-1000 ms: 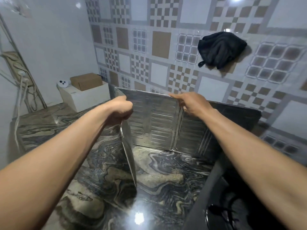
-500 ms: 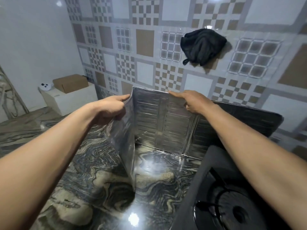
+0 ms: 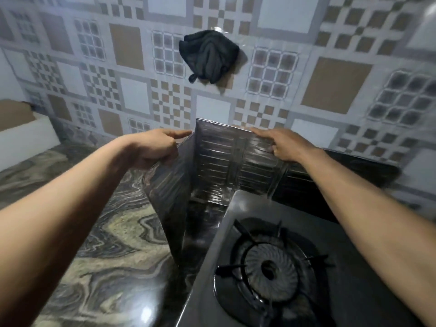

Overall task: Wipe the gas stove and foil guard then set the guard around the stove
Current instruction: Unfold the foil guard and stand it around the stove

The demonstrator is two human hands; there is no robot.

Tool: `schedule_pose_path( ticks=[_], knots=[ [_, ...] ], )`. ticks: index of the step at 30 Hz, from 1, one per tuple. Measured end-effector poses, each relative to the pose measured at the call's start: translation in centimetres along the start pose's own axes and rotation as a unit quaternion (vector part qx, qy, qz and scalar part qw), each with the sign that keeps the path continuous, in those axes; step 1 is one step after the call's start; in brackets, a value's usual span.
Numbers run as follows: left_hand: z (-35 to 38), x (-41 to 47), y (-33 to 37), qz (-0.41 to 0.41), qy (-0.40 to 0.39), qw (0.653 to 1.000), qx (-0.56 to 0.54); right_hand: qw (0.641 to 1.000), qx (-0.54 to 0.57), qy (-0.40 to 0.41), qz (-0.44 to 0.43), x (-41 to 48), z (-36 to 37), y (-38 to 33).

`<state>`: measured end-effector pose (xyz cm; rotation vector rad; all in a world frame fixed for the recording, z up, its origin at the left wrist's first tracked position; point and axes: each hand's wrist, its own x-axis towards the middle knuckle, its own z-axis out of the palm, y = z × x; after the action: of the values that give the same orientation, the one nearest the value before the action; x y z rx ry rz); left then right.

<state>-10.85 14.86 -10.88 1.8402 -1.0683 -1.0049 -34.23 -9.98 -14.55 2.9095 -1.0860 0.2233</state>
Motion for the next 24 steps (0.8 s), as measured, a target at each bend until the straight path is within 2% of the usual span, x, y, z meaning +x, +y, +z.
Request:
schedule_pose_path(
  ticks=[6,13,18,24],
  knots=[
    [3.3,1.5,1.2,0.025,-0.005,0.997,0.078,1.0,0.022,0.012,0.011,-0.9,-0.1,1.9],
    [4.6,1.7,0.5,0.01,0.011,0.998,0.056,0.999,0.019,0.047,-0.015,0.7,1.7,-0.6],
    [4.7,1.9,0.4,-0.01,0.002,0.998,0.066,0.998,0.022,0.051,-0.019,-0.6,1.2,1.0],
    [7.7,1.5,3.1,-0.006,-0.019,0.995,0.1,0.999,0.022,0.032,0.016,-4.3,-0.1,4.8]
  ],
)
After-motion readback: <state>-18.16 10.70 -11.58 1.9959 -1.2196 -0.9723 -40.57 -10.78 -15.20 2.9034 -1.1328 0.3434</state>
